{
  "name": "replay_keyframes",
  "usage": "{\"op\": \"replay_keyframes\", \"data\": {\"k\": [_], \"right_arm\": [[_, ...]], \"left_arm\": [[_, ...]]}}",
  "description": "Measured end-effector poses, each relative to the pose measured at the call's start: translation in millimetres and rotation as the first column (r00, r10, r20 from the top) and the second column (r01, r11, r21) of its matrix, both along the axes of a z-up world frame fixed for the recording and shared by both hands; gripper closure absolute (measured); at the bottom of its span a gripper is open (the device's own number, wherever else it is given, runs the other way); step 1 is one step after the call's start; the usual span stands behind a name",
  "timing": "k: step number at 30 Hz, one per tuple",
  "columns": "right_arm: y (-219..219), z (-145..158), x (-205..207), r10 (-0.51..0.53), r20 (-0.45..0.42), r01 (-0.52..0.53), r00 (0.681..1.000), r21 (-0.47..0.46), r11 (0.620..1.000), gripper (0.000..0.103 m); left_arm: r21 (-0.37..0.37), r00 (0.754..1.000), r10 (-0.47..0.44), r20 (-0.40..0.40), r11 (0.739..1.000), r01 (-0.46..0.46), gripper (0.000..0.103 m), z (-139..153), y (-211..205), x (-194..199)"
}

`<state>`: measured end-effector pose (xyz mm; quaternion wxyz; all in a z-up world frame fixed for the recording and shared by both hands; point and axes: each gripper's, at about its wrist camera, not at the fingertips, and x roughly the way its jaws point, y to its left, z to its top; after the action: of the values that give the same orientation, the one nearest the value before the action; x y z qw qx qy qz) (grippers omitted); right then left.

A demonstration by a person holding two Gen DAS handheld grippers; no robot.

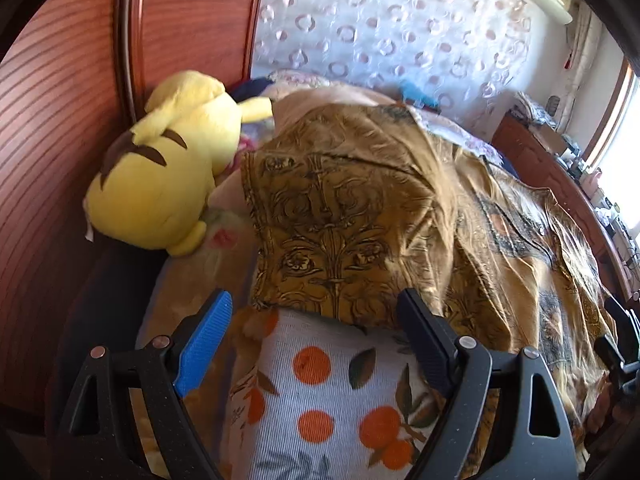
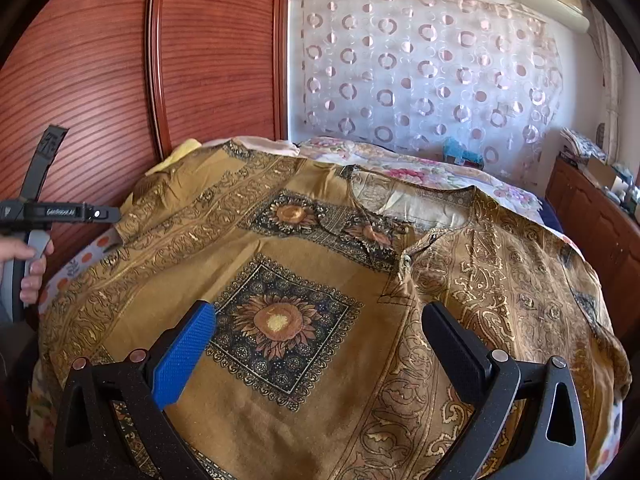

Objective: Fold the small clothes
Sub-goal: 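Move the left tool down to the shirt's side edge by the plush toy, then close the left gripper on the shirt's side edge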

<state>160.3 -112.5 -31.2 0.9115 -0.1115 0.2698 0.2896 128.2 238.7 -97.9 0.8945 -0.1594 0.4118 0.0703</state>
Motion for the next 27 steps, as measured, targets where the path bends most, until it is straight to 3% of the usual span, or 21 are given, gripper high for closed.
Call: {"op": "replay_keyframes", "data": {"k": [4,7,9,13,15,22,27], "right_arm": [[6.9,3.4,-2.2,0.002,0.012,-0.001,1.0,-0.019,1.0,0.0],[6.8,4.5,-3.9,-0.001,0.023,0.001,1.0,-0.02,1.0,0.0],[8.2,4.2,-4.1,-0.001,0.027,0.001,1.0,-0.017,1.0,0.0],[6.9,4.0,-3.8,-0.001,0.025,0.001,1.0,-0.006,1.0,0.0],[6.1,4.5,-3.5,-0.002,0.024,0.002,1.0,-0.003,1.0,0.0],[5.2,3.4,-4.7,-0.004,0.031,0.004,1.0,-0.002,1.0,0.0],[-3.3,1.4,-5.7,-0.017,0.03,0.017,0.999,-0.001,1.0,0.0]], "left_arm": [[-0.092,0.998,-0.012,-0.067,0.996,0.006,0.028,-11.9,7.0,13.7],[-0.128,0.997,-0.005,-0.08,0.992,-0.005,0.045,-16.6,11.0,15.9],[-0.123,0.998,0.011,-0.06,0.992,-0.018,0.059,-13.7,11.1,11.5],[-0.067,1.0,0.021,-0.013,0.998,-0.022,0.073,-2.5,7.9,6.6],[-0.047,1.0,0.005,0.009,0.999,-0.005,0.091,4.2,3.7,4.6],[0.032,0.993,-0.058,0.104,0.998,0.055,0.094,35.9,-15.8,4.0],[0.053,0.973,-0.164,0.165,0.986,0.157,0.095,64.1,-50.3,17.5]]}}
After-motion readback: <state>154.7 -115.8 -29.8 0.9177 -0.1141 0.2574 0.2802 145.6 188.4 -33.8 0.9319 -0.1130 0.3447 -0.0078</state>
